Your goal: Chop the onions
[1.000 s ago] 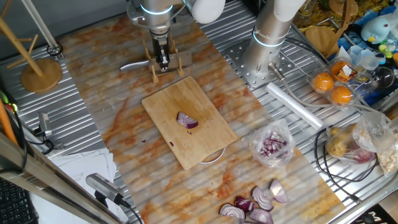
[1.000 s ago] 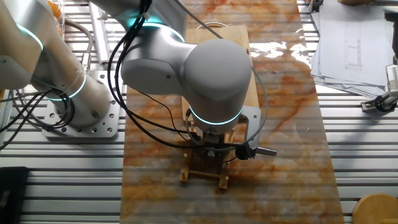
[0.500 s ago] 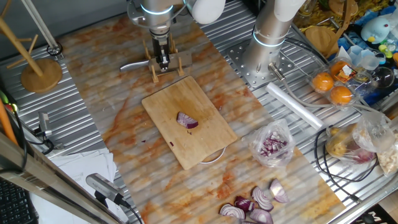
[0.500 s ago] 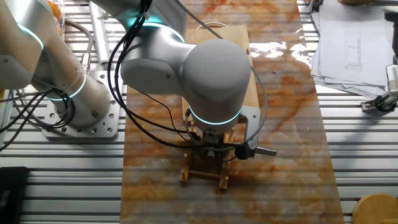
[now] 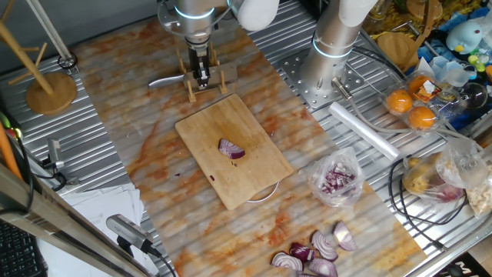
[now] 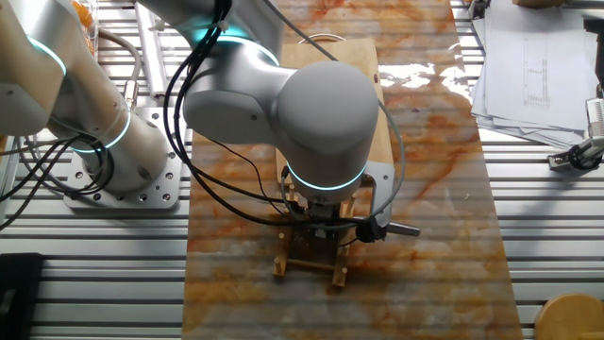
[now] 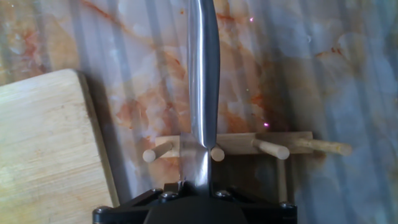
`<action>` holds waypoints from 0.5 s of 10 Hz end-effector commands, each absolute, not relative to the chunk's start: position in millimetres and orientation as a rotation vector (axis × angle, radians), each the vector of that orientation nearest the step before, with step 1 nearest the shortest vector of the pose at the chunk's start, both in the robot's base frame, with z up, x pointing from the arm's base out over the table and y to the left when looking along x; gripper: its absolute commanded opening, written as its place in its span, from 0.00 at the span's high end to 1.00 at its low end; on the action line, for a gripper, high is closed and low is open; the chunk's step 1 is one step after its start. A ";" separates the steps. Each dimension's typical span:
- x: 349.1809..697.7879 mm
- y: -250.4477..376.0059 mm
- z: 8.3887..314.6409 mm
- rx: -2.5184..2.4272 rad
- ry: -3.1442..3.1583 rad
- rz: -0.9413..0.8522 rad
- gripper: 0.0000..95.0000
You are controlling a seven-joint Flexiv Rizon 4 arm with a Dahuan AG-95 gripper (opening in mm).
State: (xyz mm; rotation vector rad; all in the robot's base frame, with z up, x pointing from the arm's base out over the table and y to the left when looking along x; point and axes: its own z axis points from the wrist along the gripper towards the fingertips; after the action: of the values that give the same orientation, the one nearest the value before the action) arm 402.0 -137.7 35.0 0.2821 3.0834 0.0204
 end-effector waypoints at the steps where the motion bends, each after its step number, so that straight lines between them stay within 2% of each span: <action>1: 401.8 -138.0 35.3 0.280 3.084 0.015 0.80; 2: 401.8 -138.0 35.3 0.280 3.084 0.014 0.80; 3: 401.8 -138.0 35.3 0.282 3.084 0.014 1.00; 5: 402.0 -138.3 36.1 0.287 3.081 0.023 1.00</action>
State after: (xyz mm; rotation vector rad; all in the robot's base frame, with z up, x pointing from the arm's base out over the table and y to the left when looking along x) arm 402.0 -138.2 37.0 0.2888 3.0780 0.0254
